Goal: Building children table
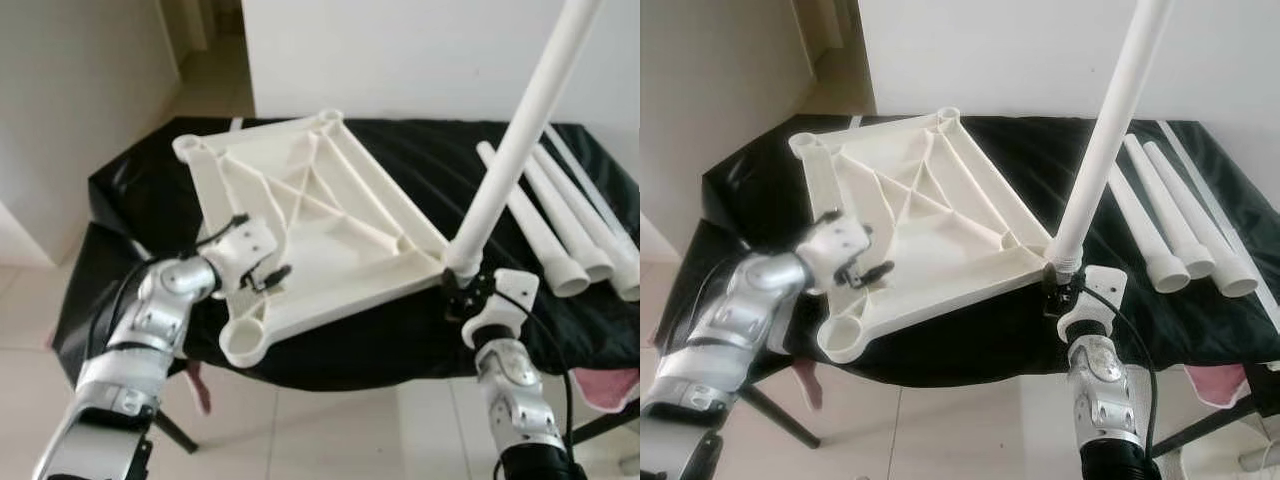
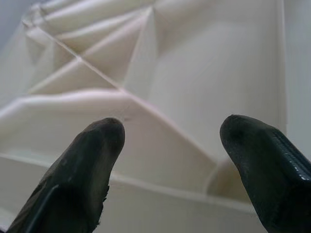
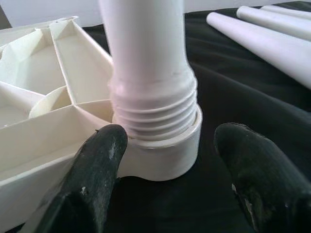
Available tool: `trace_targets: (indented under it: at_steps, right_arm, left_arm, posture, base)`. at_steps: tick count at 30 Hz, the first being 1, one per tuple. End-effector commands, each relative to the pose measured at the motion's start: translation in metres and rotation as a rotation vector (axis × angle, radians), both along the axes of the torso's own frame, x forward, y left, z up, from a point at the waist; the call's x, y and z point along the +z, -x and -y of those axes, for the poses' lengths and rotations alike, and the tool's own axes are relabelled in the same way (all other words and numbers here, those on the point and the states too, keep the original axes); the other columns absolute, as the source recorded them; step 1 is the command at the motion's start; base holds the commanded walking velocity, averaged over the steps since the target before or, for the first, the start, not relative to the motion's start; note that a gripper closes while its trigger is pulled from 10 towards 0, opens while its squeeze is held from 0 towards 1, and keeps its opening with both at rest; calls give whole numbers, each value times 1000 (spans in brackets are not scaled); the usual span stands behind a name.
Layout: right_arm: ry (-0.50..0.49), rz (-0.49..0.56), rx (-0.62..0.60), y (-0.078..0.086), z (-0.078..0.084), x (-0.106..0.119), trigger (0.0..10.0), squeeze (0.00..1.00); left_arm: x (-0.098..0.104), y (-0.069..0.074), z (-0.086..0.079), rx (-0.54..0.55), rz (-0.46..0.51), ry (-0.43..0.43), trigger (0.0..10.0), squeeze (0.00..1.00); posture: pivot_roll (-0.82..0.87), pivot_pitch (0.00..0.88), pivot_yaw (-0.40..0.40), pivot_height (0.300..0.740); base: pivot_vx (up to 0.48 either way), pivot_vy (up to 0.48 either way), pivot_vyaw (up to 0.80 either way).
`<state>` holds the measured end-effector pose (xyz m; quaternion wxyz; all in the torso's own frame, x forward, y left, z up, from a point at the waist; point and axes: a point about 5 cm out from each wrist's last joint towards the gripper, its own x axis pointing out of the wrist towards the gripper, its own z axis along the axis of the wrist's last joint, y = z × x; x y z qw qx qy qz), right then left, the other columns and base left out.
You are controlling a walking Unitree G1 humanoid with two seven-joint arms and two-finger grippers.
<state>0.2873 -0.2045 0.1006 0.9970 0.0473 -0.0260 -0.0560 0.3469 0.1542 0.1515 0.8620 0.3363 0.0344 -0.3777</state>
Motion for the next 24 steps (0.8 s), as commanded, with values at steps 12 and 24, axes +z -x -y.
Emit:
trace_targets:
  at_steps: [12,24]
  right_arm:
    - [-3,-13,54,0,-11,-2,10000,0]
    - [-4,-17,68,-3,-12,0,10000,0]
  left_arm:
    - [2,7,-41,18,-19,-23,10000,0]
    - [-9,16,-57,26,-56,-101,10000,0]
  posture:
    - [-66,0,22,740]
    - [-58,0,24,740]
  base:
    - [0,0,0]
    - [0,0,0]
